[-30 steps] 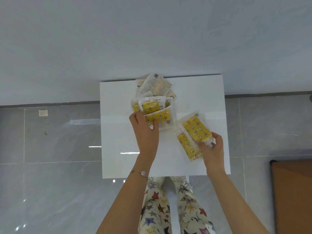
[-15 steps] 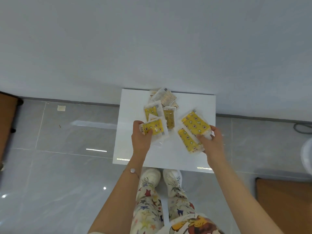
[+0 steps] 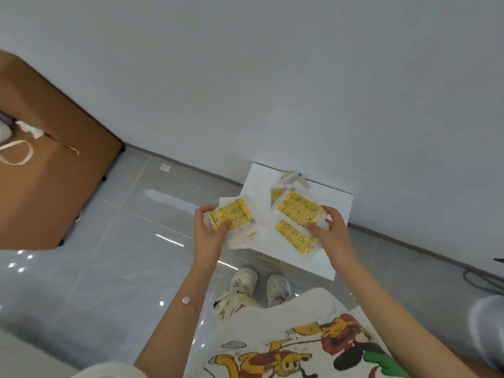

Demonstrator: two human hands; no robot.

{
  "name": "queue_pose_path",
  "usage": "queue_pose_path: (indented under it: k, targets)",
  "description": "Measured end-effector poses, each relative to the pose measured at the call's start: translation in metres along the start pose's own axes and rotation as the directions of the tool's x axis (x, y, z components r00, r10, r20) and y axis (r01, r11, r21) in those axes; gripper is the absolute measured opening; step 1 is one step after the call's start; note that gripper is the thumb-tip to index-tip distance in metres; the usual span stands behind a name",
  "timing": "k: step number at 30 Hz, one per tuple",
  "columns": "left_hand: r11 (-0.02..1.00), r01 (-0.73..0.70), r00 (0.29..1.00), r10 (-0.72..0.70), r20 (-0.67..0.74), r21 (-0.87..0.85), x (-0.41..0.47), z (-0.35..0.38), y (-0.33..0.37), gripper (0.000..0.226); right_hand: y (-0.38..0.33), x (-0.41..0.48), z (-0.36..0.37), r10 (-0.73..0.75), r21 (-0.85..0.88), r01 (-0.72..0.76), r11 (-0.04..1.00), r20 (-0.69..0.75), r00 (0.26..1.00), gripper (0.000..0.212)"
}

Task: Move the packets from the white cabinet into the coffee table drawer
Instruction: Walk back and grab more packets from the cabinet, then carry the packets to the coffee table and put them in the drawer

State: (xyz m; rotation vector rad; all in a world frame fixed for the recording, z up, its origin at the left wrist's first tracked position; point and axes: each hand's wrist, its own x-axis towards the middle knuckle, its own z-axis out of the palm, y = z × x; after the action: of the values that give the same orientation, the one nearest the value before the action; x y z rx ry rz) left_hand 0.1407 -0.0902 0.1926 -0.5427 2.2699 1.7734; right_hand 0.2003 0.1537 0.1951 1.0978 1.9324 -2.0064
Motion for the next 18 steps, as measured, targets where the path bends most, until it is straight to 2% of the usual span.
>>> queue_pose_path:
  k: [3, 10, 18]
  targets:
    - [0.999, -0.030, 0.992, 0.024, -0.126, -0.046, -0.022, -0.047, 0.017, 0.041, -0.019, -0.025, 0.024, 0.008, -0.051, -0.003, 0.999, 0.113, 0.994, 0.046]
    - [0.981, -0.061, 0.935, -0.008, -0.355, -0.183, -0.043, -0.144, 0.017, 0.041, -0.062, -0.050, 0.128, -0.049, -0.189, 0.125, 0.974, 0.363, 0.930, 0.044]
    - [0.928, -0.046, 0.794, -0.191, -0.578, -0.369, -0.055, -0.275, -0.026, 0.041, -0.078, -0.084, 0.281, -0.062, -0.292, 0.273, 0.917, 0.571, 0.818, 0.044]
